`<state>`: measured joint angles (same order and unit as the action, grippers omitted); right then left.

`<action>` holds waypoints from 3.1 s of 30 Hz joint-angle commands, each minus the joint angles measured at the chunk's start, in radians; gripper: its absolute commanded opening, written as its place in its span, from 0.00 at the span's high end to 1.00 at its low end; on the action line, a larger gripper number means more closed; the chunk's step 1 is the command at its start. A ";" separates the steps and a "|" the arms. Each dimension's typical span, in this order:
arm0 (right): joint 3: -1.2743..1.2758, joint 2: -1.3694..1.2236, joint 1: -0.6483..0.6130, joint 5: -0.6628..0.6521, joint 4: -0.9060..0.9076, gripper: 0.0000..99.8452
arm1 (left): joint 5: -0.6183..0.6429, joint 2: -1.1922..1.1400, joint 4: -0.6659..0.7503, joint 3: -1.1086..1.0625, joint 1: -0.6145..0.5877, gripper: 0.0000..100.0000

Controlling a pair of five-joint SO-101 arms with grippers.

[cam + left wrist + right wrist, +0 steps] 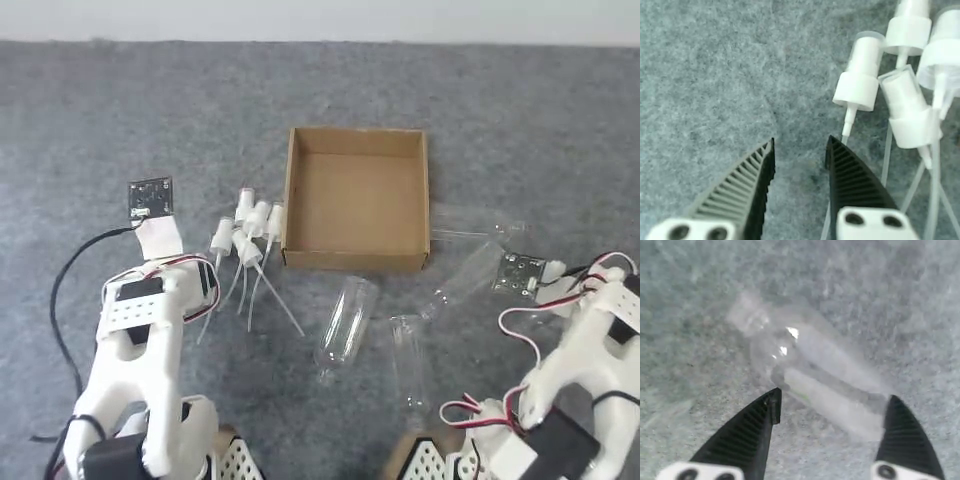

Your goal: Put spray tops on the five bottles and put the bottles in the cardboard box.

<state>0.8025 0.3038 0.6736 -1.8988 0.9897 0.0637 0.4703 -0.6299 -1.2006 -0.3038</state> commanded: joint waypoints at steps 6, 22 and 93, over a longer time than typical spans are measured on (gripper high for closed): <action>0.011 0.047 0.002 0.226 0.001 0.95 | -0.005 0.037 0.018 0.008 0.005 0.85; -0.109 0.045 -0.019 0.924 0.381 0.96 | -0.005 0.037 0.018 0.008 0.005 0.85; -0.445 -0.004 -0.248 0.671 0.550 0.73 | -0.281 0.152 -0.511 0.294 0.049 0.84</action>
<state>0.4327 0.3207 0.4680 -1.1899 1.5543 -0.2355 0.7081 -1.2129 -0.9475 -0.2532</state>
